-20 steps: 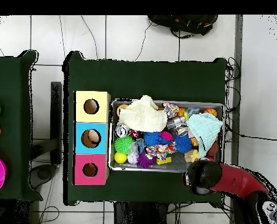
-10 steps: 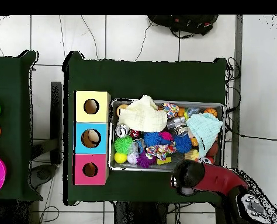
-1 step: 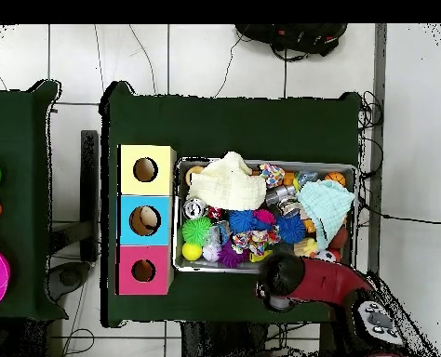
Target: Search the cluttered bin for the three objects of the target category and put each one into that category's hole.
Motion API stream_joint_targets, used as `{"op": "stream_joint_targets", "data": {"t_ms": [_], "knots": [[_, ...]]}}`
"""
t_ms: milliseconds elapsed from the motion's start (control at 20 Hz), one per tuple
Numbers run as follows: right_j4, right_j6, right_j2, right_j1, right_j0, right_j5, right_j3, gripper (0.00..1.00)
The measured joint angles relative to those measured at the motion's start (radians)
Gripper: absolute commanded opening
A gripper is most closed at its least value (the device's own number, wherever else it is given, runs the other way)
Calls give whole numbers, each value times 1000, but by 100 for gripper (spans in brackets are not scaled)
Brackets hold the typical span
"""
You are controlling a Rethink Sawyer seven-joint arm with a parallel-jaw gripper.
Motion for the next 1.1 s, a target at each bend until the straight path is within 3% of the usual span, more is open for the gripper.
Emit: {"op": "stream_joint_targets", "data": {"t_ms": [250, 550, 700, 950, 1100], "knots": [[37, 4, -7, 1, 43, 66, -22, 0], [82, 4, -7, 22, 71, 211, -95, 0], [109, 4, -7, 57, 84, 353, -184, 0], [136, 4, -7, 109, 92, 503, -312, 0], [145, 4, -8, 136, 99, 538, -385, 0]]}}
